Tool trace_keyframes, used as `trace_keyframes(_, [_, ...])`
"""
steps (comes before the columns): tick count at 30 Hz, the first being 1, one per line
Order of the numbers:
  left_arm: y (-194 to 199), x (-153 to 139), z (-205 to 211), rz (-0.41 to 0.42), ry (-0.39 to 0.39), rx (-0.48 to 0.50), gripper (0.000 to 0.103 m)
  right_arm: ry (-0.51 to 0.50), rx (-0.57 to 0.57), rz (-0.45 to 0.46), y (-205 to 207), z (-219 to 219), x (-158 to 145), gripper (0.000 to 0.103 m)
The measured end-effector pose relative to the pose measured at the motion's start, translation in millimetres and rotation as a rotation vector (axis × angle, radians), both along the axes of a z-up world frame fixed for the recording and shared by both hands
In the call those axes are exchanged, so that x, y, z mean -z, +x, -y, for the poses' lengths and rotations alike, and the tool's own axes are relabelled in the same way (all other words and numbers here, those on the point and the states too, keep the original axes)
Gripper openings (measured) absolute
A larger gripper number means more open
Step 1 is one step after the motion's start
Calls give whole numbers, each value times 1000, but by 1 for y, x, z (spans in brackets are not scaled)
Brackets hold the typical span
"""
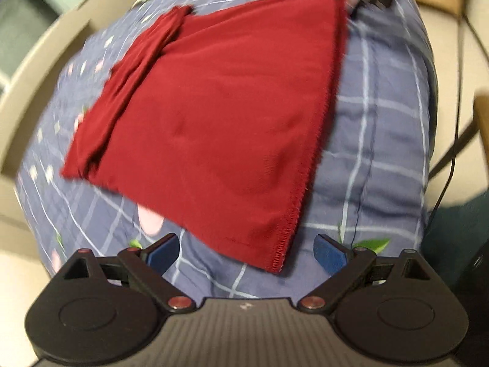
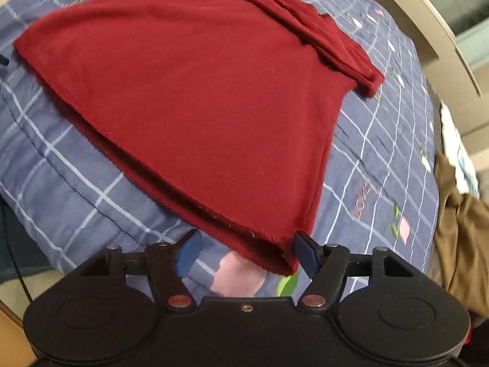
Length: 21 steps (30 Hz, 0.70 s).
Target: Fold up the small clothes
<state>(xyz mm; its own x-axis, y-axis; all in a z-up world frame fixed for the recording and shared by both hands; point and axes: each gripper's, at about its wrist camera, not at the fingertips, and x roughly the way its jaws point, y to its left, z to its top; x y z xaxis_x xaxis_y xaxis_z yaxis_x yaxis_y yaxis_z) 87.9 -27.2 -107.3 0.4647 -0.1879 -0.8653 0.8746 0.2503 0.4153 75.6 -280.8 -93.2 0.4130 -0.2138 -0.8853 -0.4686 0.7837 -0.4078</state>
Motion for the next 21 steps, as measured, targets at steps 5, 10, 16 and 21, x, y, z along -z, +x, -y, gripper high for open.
trace_keyframes(5, [-21, 17, 8, 127, 70, 134, 97, -37, -75, -4, -2, -5, 8, 74])
trace_keyframes(10, [-21, 22, 14, 156, 76, 172, 93, -46, -123, -12, -2, -3, 8, 75])
trace_keyframes(16, [-18, 26, 3, 175, 89, 258, 56, -108, -209, -12, -5, -7, 12, 68])
trace_keyframes(21, [-17, 20, -1, 98, 79, 225, 15, -125, -260, -38, -7, -10, 17, 37])
